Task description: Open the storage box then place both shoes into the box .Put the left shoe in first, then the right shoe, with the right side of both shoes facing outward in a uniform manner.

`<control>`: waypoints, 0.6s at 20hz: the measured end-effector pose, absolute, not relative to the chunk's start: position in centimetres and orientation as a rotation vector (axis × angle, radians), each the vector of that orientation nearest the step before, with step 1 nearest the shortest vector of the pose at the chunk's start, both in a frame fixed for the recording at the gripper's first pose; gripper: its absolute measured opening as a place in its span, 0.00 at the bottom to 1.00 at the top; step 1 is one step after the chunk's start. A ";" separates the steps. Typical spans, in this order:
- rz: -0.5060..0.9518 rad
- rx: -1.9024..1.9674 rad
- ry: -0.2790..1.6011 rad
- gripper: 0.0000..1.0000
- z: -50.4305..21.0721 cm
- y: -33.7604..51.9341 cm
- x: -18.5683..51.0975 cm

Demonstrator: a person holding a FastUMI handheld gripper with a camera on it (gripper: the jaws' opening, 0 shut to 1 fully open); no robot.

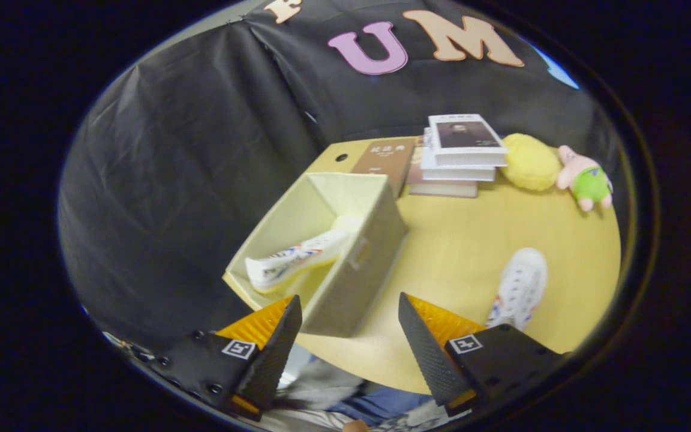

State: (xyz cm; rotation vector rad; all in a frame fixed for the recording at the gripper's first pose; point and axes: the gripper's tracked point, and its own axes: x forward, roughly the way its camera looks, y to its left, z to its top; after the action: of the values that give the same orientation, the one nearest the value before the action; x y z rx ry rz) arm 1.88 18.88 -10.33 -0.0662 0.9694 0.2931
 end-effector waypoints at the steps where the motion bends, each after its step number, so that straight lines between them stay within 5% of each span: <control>1: 0.258 -0.105 0.977 1.00 -11.0 16.6 1.3; 7: 0.045 -0.163 1.061 0.99 -15.8 4.5 -0.8; 12: -0.053 -0.097 1.094 0.76 -18.6 0.7 1.1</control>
State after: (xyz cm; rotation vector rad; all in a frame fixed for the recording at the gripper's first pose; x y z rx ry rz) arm 1.07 0.68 -18.61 -0.0971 1.0940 -0.0533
